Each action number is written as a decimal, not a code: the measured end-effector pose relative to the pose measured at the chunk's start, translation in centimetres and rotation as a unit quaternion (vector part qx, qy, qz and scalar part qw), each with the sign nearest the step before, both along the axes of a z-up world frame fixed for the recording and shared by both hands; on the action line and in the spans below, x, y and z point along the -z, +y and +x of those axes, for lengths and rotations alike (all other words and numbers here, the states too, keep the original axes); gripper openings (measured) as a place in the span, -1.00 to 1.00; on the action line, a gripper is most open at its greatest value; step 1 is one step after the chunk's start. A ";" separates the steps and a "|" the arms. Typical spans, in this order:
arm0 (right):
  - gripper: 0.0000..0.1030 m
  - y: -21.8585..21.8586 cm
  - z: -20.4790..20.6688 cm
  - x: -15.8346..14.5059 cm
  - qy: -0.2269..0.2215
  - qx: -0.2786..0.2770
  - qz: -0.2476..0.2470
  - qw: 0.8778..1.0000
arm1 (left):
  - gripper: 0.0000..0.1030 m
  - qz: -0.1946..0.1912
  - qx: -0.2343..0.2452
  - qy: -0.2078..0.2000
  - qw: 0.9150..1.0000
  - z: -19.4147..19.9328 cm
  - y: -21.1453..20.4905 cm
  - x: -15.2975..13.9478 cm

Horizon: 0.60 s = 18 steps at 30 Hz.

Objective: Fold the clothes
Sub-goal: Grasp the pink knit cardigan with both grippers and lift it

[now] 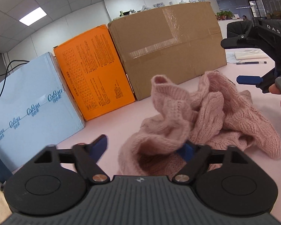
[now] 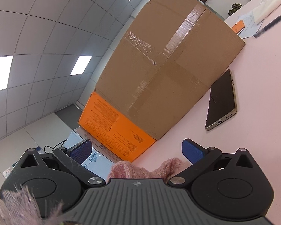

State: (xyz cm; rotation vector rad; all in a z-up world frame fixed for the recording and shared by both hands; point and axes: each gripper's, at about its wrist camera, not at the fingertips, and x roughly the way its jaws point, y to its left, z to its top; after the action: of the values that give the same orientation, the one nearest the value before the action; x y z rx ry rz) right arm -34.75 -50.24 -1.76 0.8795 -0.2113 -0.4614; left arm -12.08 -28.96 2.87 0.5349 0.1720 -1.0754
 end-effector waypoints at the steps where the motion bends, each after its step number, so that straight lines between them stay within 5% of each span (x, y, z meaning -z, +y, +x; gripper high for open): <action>1: 1.00 0.1 -0.1 -0.1 0.000 0.000 0.000 1.000 | -0.56 -0.002 0.000 -0.001 1.000 0.1 -0.2 -0.2; 2: 1.00 0.2 -0.2 -0.1 -0.001 0.000 0.000 1.000 | -0.70 -0.011 -0.004 0.001 1.000 0.3 -0.3 -0.6; 7: 1.00 0.7 -0.5 -0.4 -0.003 0.000 0.000 1.000 | -0.72 -0.064 -0.041 -0.008 0.997 2.1 -0.2 -3.4; 11: 1.00 1.0 -0.9 -0.6 -0.005 0.000 0.000 1.000 | -0.72 -0.084 -0.121 -0.002 0.989 6.2 -0.3 -5.2; 15: 1.00 0.6 -0.8 -0.3 -0.019 0.001 -0.010 1.000 | -0.72 -0.091 -0.271 -0.006 0.958 11.2 0.2 -5.2; 18: 1.00 0.4 -0.8 -0.2 -0.020 0.003 -0.010 1.000 | -0.71 -0.083 -0.328 0.033 0.940 14.3 1.4 -3.9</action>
State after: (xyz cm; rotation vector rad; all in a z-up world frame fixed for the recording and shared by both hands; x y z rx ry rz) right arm -35.59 -49.82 -1.59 0.8694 -0.2548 -0.4471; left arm 2.21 -27.54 6.75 0.2535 0.2912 -0.4471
